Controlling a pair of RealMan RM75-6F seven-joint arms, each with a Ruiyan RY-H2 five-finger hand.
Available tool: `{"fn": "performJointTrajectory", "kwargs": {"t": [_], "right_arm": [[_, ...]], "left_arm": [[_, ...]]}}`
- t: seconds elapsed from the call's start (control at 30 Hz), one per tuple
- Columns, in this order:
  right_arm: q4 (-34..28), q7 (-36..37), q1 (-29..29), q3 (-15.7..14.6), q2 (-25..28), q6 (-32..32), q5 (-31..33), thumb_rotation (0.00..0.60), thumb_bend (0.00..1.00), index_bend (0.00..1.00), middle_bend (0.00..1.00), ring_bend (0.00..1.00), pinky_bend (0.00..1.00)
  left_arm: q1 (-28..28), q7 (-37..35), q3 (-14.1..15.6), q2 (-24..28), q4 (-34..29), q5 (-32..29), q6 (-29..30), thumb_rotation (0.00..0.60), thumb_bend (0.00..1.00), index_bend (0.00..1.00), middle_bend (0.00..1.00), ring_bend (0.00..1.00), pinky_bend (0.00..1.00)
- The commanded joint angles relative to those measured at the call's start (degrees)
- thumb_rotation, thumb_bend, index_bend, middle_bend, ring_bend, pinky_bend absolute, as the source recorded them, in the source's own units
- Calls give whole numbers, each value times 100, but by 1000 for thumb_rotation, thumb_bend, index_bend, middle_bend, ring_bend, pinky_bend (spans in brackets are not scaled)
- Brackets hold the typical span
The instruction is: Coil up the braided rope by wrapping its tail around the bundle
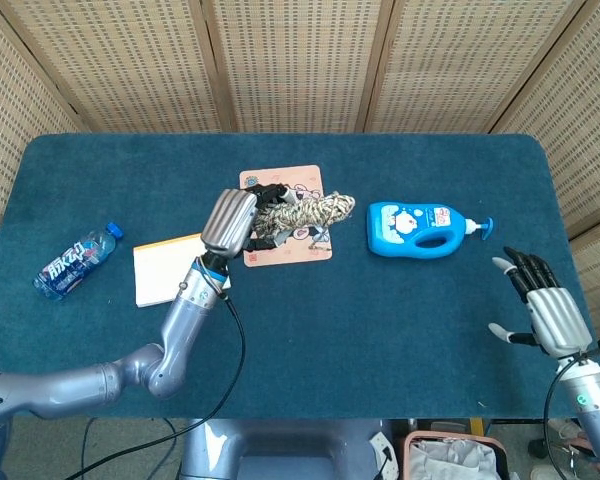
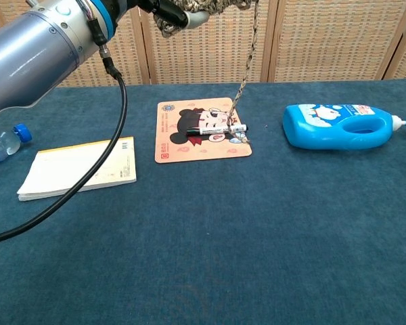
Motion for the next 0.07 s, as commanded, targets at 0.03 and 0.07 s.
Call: {"fn": "performJointTrajectory", "kwargs": {"t": [0.03, 0.07], "right_arm": [[269, -27, -163, -84, -231, 230, -12, 600, 91, 84, 0, 0, 0], [300, -34, -169, -86, -251, 257, -19, 600, 91, 84, 0, 0, 0]], "left_arm": [[44, 127, 39, 66, -152, 18, 70, 600, 556, 711, 579, 506, 601], [48, 156, 47, 68, -182, 16, 84, 600, 557, 711, 579, 506, 601]]}}
